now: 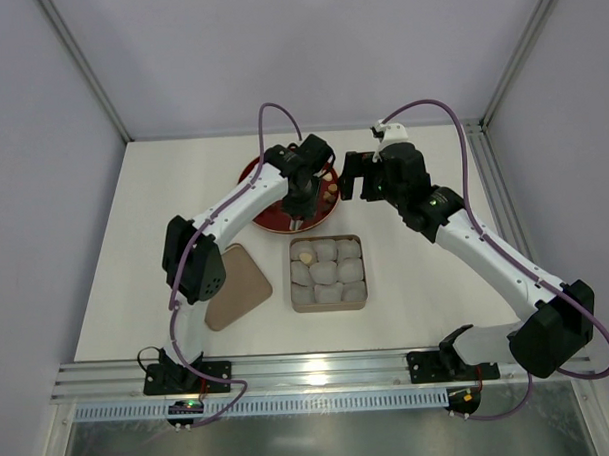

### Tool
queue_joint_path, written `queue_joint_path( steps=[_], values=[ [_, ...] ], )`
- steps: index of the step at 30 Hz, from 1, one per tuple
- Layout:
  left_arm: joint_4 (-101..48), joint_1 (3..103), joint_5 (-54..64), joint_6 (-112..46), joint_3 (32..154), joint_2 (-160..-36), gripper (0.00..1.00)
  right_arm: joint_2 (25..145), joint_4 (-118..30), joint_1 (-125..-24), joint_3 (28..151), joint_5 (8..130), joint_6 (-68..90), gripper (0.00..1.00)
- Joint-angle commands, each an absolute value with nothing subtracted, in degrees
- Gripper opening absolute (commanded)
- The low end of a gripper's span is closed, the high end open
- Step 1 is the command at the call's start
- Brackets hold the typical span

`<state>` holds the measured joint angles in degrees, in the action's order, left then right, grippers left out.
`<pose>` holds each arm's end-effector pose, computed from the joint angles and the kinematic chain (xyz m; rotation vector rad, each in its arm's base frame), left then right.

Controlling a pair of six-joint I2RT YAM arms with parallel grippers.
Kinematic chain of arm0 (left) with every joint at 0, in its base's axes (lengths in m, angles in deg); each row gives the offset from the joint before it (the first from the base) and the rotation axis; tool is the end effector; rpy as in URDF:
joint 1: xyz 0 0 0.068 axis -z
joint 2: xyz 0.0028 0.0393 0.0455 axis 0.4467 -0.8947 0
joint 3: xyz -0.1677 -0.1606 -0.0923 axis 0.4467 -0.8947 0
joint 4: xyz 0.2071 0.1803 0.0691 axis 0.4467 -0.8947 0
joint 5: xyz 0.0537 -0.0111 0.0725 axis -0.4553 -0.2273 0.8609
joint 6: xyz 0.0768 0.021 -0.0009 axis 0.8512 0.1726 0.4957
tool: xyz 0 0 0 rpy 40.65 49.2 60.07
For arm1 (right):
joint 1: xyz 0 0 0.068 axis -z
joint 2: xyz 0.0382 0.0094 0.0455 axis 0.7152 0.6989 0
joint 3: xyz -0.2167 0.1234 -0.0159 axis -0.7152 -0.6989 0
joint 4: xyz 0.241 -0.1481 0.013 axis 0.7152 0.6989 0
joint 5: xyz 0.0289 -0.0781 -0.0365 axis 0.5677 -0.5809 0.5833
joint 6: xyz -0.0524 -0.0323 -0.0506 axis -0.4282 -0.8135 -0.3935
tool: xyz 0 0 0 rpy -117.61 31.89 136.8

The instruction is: Pack the chocolate

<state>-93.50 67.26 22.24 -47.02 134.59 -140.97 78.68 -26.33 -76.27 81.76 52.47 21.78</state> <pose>0.3528 -0.2893 0.2315 0.3299 2.7316 -0.0881 0.3144 0.1742 0.3134 -0.1353 2.0170 0.3871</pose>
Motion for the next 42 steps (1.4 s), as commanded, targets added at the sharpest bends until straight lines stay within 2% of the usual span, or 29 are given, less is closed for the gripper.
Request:
queue_joint_path(
  steps=[1, 27, 42],
  values=[
    [-94.4, 67.1, 21.6, -46.4, 135.1, -138.8, 0.36, 77.2, -27.4, -76.1, 83.9, 52.6, 21.6, 1.00],
    [-95.4, 67.3, 21.5, -46.7, 134.9, -137.7, 0.36, 76.9, -27.4, -76.1, 83.8, 52.6, 21.8, 1.00],
    [-96.7, 67.3, 23.3, -45.8, 137.7, -137.5, 0.26, 77.0, -27.4, -76.0, 83.9, 52.5, 21.7, 1.00]
  ],
)
